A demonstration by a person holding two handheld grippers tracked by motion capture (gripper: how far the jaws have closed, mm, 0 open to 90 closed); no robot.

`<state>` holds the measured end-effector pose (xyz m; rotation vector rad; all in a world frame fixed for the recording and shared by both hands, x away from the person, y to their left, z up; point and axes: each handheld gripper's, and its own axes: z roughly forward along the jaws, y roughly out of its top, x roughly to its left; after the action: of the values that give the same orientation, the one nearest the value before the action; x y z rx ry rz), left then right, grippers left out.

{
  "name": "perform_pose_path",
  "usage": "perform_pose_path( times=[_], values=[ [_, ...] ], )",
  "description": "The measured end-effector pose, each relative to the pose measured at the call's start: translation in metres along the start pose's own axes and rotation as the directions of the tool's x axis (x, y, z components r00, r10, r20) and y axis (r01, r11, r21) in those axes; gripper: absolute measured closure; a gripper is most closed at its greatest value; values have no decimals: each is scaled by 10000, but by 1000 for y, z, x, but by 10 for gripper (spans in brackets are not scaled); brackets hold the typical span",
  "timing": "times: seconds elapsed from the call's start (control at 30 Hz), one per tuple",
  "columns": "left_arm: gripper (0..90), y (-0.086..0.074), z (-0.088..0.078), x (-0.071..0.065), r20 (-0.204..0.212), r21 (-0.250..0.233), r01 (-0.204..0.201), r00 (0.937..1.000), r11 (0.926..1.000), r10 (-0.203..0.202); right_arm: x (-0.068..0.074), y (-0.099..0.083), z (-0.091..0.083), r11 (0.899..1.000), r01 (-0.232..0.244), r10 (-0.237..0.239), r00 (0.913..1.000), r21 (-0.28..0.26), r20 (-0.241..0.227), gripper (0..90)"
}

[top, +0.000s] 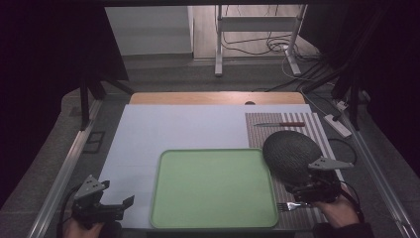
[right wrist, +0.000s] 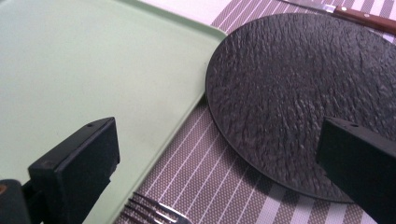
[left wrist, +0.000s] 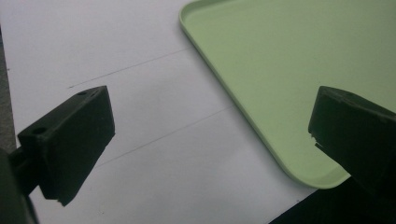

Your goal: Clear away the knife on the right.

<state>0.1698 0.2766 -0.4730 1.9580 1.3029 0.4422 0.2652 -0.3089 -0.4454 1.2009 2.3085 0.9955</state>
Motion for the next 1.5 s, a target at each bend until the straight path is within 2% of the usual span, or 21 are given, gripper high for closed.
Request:
perform_pose_path(
  times=[0.17, 0.4, 0.53, 0.97, 1.1, 1.3, 1.5],
  values=[
    [10, 0, 0, -1, -8, 40, -84, 10000, 10000, 84, -5, 6, 1, 10000, 75, -75, 10000, -43, -59, 0],
    [10, 0, 1, 0, -6, 50, -66, 10000, 10000, 66, -13, 16, 8, 9994, -285, 274, 9982, -194, -531, 0],
    [10, 0, 1, 0, 3, 59, -75, 10000, 10000, 75, -16, 20, 12, 9998, -134, 130, 9994, -151, -321, 0],
    [8, 1, 1, -1, -36, 88, -86, 10000, 9999, 86, -31, 28, 25, 9987, -498, 495, 9984, -107, -267, 0],
    [6, 1, 1, -1, -53, 85, -79, 10000, 9999, 79, -37, 33, 31, 9989, -464, 461, 9985, -86, -299, 0],
    [4, 0, 1, -1, -72, 63, -42, 10000, 10000, 42, -45, 39, 39, 9995, -313, 313, 9995, -65, -3, 0],
    [4, 0, 1, -1, -64, 60, -56, 10000, 10000, 56, -55, 46, 48, 9989, -467, 467, 9989, -32, -9, 0]
  ],
)
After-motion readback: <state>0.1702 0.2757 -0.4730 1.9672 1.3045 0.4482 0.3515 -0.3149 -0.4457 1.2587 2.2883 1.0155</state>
